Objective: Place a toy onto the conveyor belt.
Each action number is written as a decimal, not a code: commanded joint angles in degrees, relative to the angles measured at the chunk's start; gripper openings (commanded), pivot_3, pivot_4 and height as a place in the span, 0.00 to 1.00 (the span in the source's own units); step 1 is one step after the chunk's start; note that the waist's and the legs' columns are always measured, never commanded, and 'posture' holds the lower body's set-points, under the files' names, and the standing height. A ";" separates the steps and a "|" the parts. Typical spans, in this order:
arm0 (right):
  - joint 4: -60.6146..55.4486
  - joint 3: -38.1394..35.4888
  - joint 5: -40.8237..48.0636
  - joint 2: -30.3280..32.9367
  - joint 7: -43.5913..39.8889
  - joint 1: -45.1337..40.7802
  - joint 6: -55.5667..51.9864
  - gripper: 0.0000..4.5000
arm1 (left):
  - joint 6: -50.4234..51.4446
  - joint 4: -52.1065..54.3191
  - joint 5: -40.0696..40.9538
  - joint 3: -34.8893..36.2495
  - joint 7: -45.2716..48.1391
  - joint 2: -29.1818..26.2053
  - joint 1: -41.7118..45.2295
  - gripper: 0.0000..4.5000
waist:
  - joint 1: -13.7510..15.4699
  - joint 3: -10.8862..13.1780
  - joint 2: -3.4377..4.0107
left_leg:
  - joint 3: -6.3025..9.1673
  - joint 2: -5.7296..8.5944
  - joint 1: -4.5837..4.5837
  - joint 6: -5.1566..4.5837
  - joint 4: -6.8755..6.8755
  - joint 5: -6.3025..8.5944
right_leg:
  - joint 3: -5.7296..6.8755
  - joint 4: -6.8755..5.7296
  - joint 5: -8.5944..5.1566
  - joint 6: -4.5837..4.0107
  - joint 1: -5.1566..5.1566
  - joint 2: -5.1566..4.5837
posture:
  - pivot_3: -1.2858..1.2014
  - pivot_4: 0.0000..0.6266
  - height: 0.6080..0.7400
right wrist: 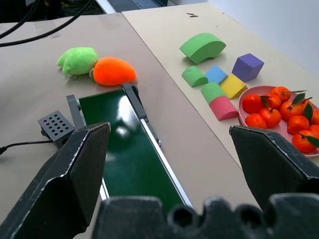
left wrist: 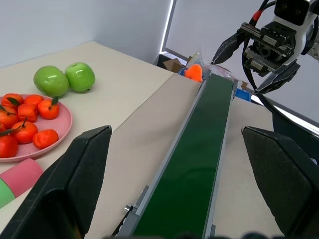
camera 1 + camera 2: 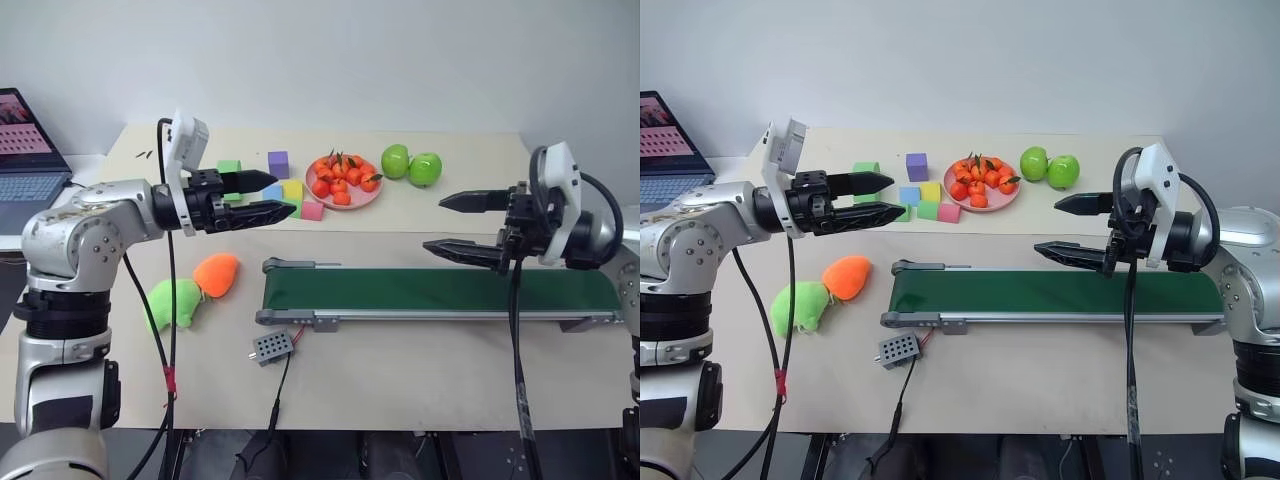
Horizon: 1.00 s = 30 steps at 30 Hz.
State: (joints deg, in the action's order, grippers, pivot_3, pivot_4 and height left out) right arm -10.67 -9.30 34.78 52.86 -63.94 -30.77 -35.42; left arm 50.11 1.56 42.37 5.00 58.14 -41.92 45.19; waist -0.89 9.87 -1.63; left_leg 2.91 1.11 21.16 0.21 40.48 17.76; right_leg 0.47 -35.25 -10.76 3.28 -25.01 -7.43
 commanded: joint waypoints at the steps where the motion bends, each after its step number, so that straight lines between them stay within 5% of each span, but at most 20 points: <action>1: -0.88 -1.09 0.14 0.64 -0.20 -0.76 1.14 1.00 | -2.03 1.35 -0.82 0.71 -0.12 -0.32 1.22 0.99 | 0.00 0.00 0.00 | 0.00 0.00 0.00 0.00 0.00 0.00 | 0.00 0.00 0.00 0.00 0.00 0.00 | 0.52 0.24 0.99; 13: -1.94 -0.90 0.90 0.47 -0.38 0.01 0.26 1.00 | 4.82 -0.64 4.26 4.32 -1.02 -0.60 0.96 0.99 | -0.05 0.00 0.00 | 0.00 0.00 0.00 0.00 0.00 0.00 | 0.00 0.00 0.00 0.00 0.00 0.00 | 0.52 0.24 0.99; 17: -1.67 -0.83 0.79 0.67 -0.56 -0.01 0.28 1.00 | 20.51 -12.03 13.79 15.34 -6.73 -2.13 3.84 0.99 | -0.47 0.00 0.00 | 0.01 0.00 -0.02 -0.01 0.01 0.01 | 0.00 -0.07 0.00 0.00 -0.01 0.00 | 0.52 0.24 0.99; 25: -0.41 2.25 0.94 -0.32 -2.85 -1.25 0.02 1.00 | 33.16 -36.70 13.64 35.35 -18.45 -8.61 -4.85 0.99 | -2.09 -0.01 0.01 | 0.00 0.00 -0.12 0.00 0.01 0.00 | -0.02 -0.17 0.00 0.00 -0.04 0.01 | 0.52 0.24 0.99; 30: 1.41 4.09 0.15 -0.76 -4.22 -2.64 0.87 1.00 | 36.96 -42.07 13.93 43.74 -20.59 -11.82 -9.94 0.99 | -1.67 0.00 -0.10 | 0.01 0.00 -0.10 0.06 0.01 -0.03 | -0.02 -0.33 0.00 0.00 -0.14 0.00 | 0.52 0.24 0.99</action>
State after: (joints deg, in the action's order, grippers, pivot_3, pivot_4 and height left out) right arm -8.91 -4.77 34.82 52.14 -67.53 -31.36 -35.46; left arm 85.84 -40.29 54.56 45.00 37.94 -51.16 35.08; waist -2.55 9.88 -1.73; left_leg 2.92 1.12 21.06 0.28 40.50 17.72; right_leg 0.45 -35.58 -10.77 3.28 -25.14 -7.43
